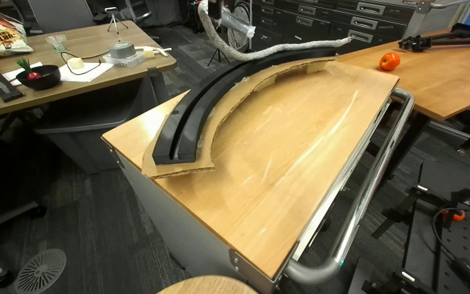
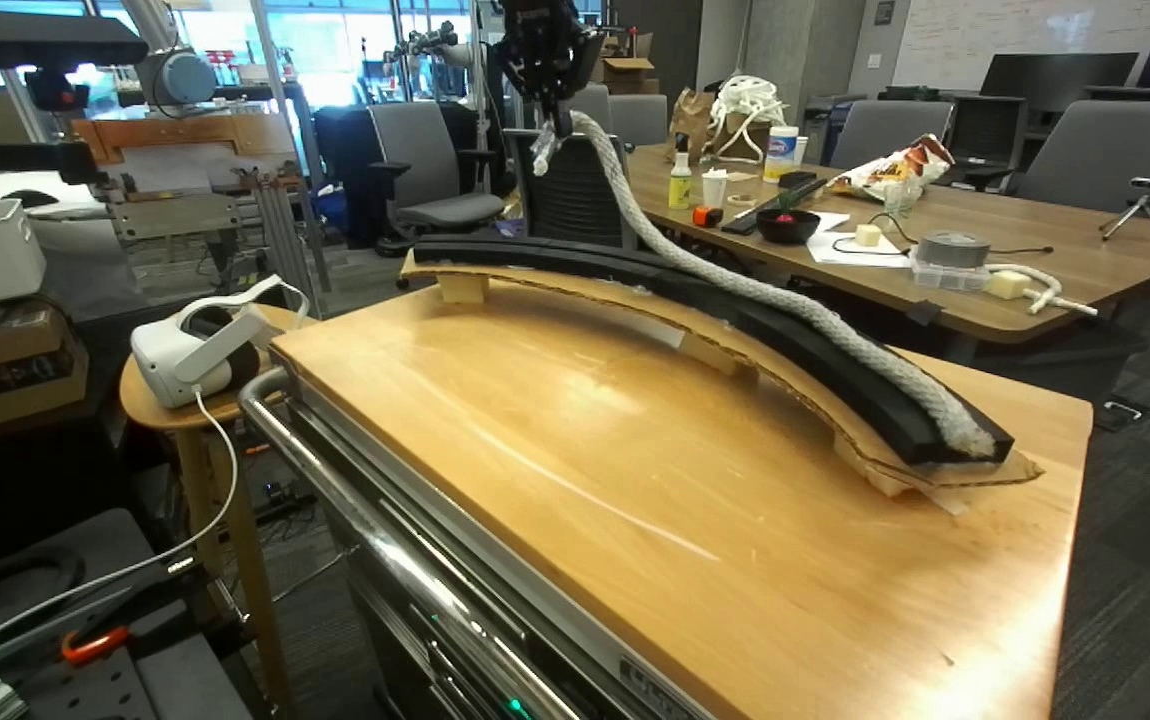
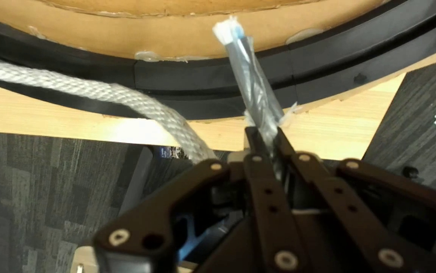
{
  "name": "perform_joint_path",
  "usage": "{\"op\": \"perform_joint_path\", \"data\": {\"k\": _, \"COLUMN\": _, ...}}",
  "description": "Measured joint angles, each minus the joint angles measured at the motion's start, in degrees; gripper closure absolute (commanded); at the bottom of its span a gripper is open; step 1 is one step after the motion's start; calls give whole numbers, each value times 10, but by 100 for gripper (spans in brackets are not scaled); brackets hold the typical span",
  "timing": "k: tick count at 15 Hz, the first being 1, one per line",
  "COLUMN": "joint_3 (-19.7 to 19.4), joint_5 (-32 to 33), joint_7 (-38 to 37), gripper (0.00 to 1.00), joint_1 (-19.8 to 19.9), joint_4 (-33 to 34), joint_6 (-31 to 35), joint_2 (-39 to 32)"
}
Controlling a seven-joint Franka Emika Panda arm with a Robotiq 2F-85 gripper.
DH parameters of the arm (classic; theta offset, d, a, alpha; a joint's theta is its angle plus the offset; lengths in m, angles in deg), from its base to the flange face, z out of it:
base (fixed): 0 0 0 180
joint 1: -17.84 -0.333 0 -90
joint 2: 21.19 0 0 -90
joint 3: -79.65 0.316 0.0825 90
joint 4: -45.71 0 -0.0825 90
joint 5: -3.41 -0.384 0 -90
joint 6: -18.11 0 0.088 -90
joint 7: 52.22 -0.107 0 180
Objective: Put the white rope on the cardboard
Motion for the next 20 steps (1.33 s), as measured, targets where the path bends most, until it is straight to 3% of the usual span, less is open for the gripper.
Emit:
{"op": "perform_joint_path", "data": {"k": 11, "joint_3": 4, "joint_5": 15, "joint_7": 7, "gripper": 98, "joint_1": -25, "joint_4": 77, "joint_6": -123, "joint_2": -86}}
{"op": "perform_joint_path", "data": {"k": 20, "joint_3": 13, "joint_5": -19, "joint_7": 4, "gripper": 98, "joint_1": -42, "joint_4": 158, "joint_6": -220, "joint_2": -140}}
